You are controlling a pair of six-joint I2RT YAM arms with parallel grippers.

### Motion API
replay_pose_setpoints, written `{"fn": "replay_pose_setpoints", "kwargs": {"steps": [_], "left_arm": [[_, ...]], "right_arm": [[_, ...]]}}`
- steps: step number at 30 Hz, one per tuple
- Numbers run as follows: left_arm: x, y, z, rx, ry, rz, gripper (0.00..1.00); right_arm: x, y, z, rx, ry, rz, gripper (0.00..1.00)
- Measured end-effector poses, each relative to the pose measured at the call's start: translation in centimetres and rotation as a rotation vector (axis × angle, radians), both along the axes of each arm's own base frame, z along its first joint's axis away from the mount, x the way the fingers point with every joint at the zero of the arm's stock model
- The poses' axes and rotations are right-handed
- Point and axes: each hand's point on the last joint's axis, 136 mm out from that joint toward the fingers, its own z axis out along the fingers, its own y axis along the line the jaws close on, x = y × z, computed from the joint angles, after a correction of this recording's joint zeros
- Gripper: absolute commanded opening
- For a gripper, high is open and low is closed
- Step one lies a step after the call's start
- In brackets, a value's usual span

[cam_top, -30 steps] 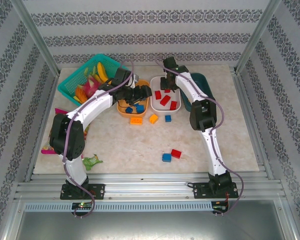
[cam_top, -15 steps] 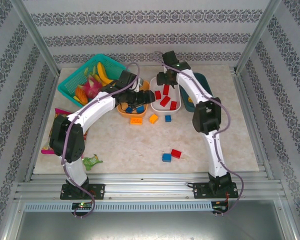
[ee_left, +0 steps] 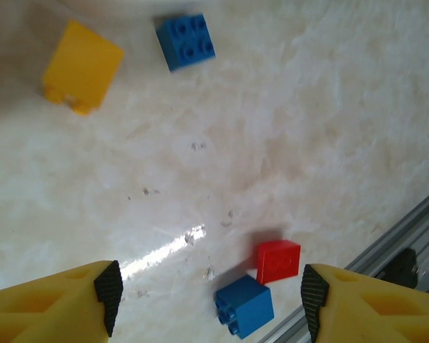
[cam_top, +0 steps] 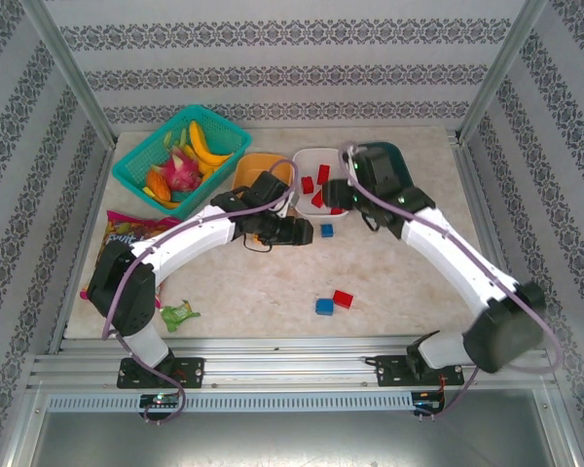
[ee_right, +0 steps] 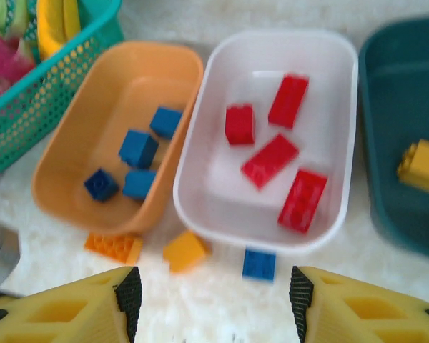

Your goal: Sort the legos into containers by color

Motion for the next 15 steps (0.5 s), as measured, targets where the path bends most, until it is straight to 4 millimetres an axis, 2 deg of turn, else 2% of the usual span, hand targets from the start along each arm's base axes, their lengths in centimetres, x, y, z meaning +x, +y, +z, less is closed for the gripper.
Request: {"fn": "replay_pose_setpoints", "kwargs": {"steps": [3,7,11,15], "left_arm": [[-2.4,-0.8,-1.3,0.031,0.012,-0.080,0.69],[-7.1,-1.4,-3.0,0.088,0.023,-0.240,0.71],[-11.5,-1.7,-4.8,0.157,0.015,-0.398,0.74],[-13.7,-2.0,-6.1,0.227,-0.023,-0.507,0.77]], "right_arm": [[-3.9,-0.5,-1.5,0.016,0.052,0.002,0.60],[-8.4,-1.2,-2.2,0.059,0.104,-0.009,0.66],[-11.2,-2.2,-1.2,0.148,0.131,-0.050,0.73],[-13.6,-2.3,0.9,0.288,0.144,-0.053,0.77]]}}
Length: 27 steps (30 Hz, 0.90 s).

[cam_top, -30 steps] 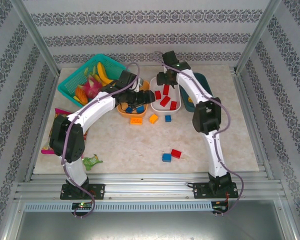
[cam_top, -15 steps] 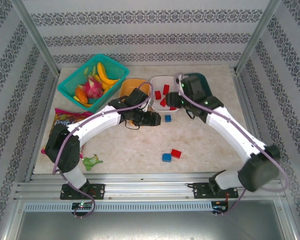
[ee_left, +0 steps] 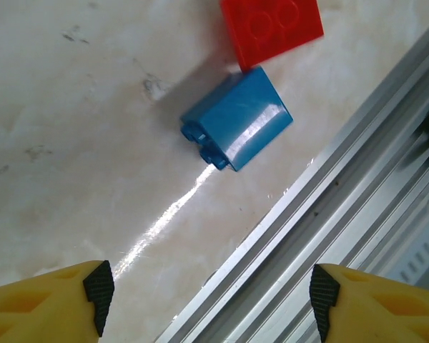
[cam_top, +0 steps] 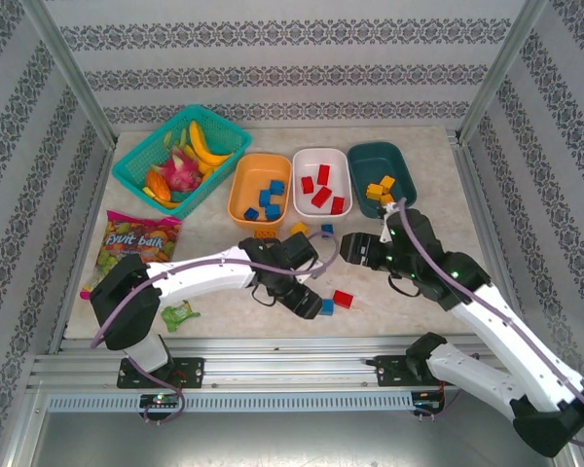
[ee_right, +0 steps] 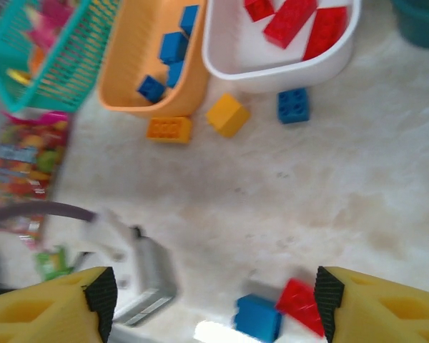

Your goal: Sort the legos into containers by color

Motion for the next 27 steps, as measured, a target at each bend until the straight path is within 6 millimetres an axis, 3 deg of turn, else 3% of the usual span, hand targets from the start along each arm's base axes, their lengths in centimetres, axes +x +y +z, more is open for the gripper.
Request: {"fn": "replay_pose_setpoints", "kwargs": {"steps": [2,7,15,23,27], "left_arm": [[-0.4,-0.4,-0.7,0.034,-0.040,-0.057,0.84],[-0.6,-2.1,-1.7,0.096,-0.166,-0.199,0.87],[1.6,-2.9,-2.4,0.131,-0.348,-0.338,0.88],[2.3,-4.3,-3.9,0.131,-0.385,-0.416,0.82],[2.5,-5.3,-3.9,0.113,-0.383,-0.425,0.67]], "right_arm": [[-1.0,0.1,1.1,0.067,-0.004,0.008,0.79],[-2.3,-0.5,2.4,0.105,-0.008,-0.003,0.82],[-2.3,-0.7,3.1,0.107,-0.009,-0.010,0.83],[-2.0,-1.1,2.4,0.090,0.022,-0.029,0.82],[-1.8,-1.4,2.4,0.099,0.027,-0.048,0.82]]}}
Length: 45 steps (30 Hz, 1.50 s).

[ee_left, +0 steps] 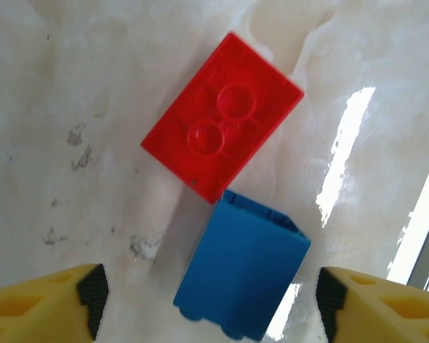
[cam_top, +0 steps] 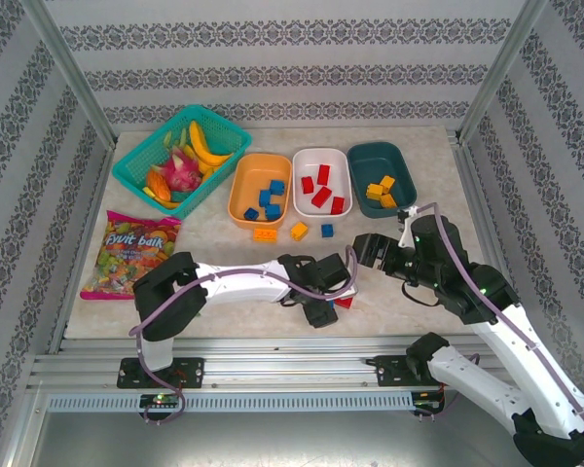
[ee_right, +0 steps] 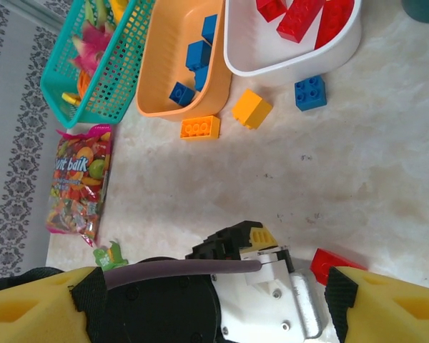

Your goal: Sort the legos into containers by color

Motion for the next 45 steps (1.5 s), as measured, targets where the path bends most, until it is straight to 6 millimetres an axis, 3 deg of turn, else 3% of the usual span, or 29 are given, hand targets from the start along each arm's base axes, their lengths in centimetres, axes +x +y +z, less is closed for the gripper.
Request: {"fn": "replay_pose_setpoints", "kwargs": {"steps": [3,11,20,22,30,33,36,40,42,45], "left_arm": [[0.1,-0.7,-0.4,-0.005,0.012,-0.007,0.57],[-0.2,-0.7,-1.4,0.012,0.036,-0.014,0.61],[-0.3,-0.6,-2.3,0.027,0.049,-0.003,0.37],[-0.3,-0.6,-2.2,0.026,0.049,0.000,0.30],[0.3,-0.1,-1.7,0.036,0.031,0.075,0.26],[1.3,0.8,0.2,0.014,0.018,0.164,0.27],[3.6,2.3,4.1,-0.064,-0.014,0.287,0.28],[8.7,5.7,10.0,-0.195,-0.072,0.492,0.29],[11.9,7.9,11.8,-0.233,-0.093,0.606,0.30],[16.4,11.3,12.9,-0.252,-0.108,0.759,0.30]], "right_arm": [[0.0,-0.3,0.1,0.000,0.009,-0.016,0.82],[0.2,-0.9,1.3,0.016,-0.003,-0.045,0.82],[0.6,-1.0,0.8,0.012,0.022,-0.053,0.82],[0.6,-1.0,0.8,0.013,0.022,-0.053,0.81],[1.1,-0.7,1.2,0.013,0.024,-0.048,0.81],[1.9,0.0,2.8,0.023,0.000,-0.021,0.81],[3.1,1.0,5.5,0.049,-0.061,0.010,0.81],[5.4,2.5,8.7,0.091,-0.128,0.040,0.81],[6.9,3.5,9.7,0.109,-0.140,0.056,0.80],[9.3,5.5,9.5,0.130,-0.125,0.093,0.79]]}}
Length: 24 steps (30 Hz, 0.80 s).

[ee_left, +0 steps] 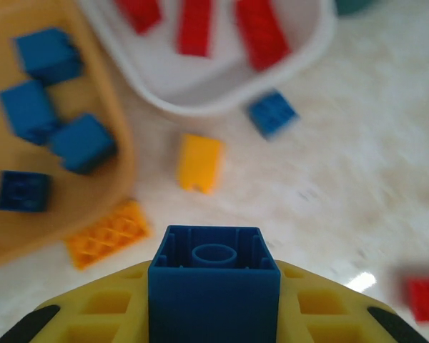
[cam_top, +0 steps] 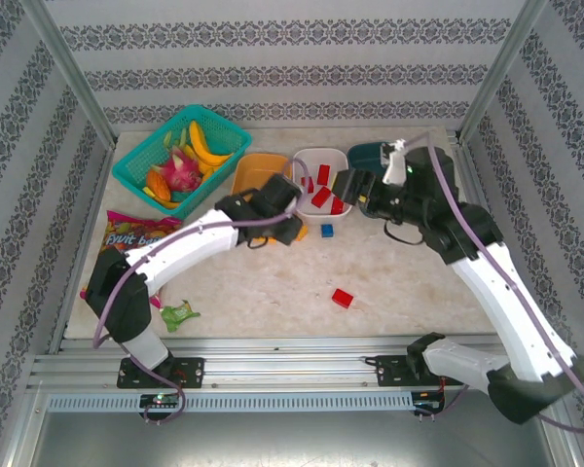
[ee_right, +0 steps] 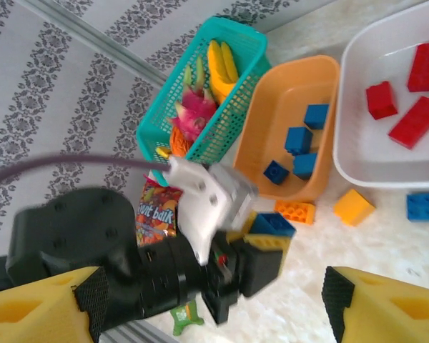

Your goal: Sort the legos into containers by color

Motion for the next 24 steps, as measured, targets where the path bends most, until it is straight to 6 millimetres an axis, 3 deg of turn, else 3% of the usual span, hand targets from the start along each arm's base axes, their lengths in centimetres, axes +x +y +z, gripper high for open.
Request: {"fn": "replay_pose_setpoints", "kwargs": {"steps": [6,14,19,24], "left_arm": [[7.9,4.8,-1.5,-0.001,0.056,0.228,0.29],[15.9,7.5,-5.1,0.078,0.103,0.386,0.29],[18.2,8.0,-7.3,0.135,0.107,0.429,0.29],[18.7,9.8,-9.8,0.195,0.144,0.475,0.32]], "right_arm": [[3.3,3.3,-3.4,0.028,0.102,0.071,0.79],[5.8,7.2,-7.8,0.034,0.237,0.162,0.77],[5.8,8.0,-9.2,0.026,0.269,0.189,0.77],[5.7,8.1,-9.1,0.024,0.261,0.197,0.77]]}}
